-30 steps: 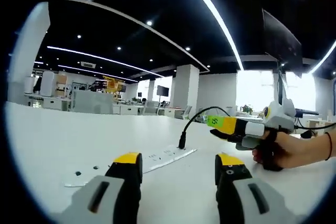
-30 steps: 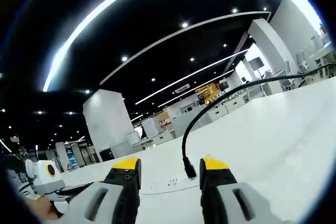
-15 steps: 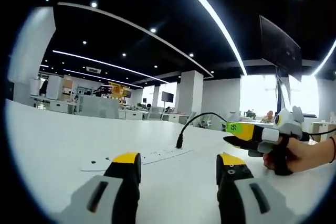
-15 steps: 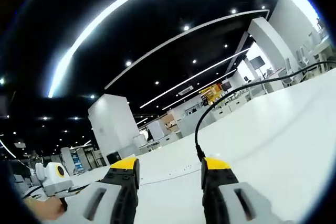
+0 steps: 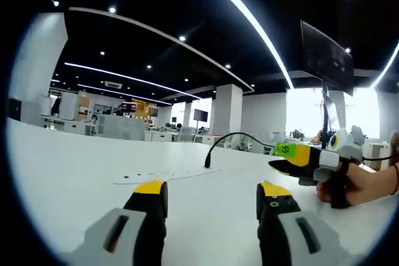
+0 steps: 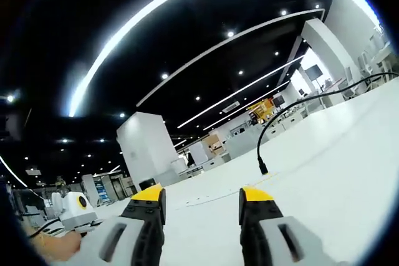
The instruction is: Find the data cable on the table. Grasp the USB connector end of the cable and insert it into the USB port on the table
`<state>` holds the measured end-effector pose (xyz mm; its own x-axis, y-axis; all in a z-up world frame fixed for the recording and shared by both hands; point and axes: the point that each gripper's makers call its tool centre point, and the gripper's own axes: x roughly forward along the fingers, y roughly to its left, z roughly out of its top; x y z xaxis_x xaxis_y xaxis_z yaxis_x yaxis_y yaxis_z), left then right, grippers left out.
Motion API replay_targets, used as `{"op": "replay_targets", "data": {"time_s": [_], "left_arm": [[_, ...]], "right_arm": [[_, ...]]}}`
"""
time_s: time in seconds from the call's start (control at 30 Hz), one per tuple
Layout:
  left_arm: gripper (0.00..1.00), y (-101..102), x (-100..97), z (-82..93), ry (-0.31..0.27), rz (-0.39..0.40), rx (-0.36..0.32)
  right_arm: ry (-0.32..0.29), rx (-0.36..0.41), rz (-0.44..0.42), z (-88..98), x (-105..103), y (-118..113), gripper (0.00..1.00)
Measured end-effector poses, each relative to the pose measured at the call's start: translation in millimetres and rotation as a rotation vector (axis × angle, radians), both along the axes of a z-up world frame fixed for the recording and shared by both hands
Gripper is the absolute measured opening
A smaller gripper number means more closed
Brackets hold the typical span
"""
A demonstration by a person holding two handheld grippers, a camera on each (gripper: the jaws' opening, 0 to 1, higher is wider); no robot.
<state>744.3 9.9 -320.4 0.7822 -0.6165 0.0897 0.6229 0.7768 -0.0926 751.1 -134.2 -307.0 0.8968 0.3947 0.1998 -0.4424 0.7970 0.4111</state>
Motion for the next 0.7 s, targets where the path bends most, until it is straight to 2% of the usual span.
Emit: {"op": "replay_targets", "data": {"time_s": [0.23,0.33,0.4,0.63,0.7], "left_arm": [[0.57,20.7,-34.7,1.5,-0.005,0.004,0.001],[0.57,27.7,-50.7,-1.7,-0.019,0.003,0.053],[0.57,32.0,-59.0,-0.4,-0.028,0.0,0.059],[0.59,58.2,-72.1,2.9,-0.015,0.027,0.016],[0.6,68.6,-75.1,3.9,0.014,0.053,-0.036]], "right_arm": [[-0.01,0.013,0.021,2.2,-33.2,14.6,0.48],[-0.014,0.011,0.027,3.3,-44.5,19.0,0.49],[-0.026,0.0,0.021,4.9,-53.7,22.1,0.49],[-0.062,-0.106,-0.017,7.5,-81.7,36.6,0.5],[-0.055,-0.133,-0.031,5.0,-83.7,35.2,0.5]]}}
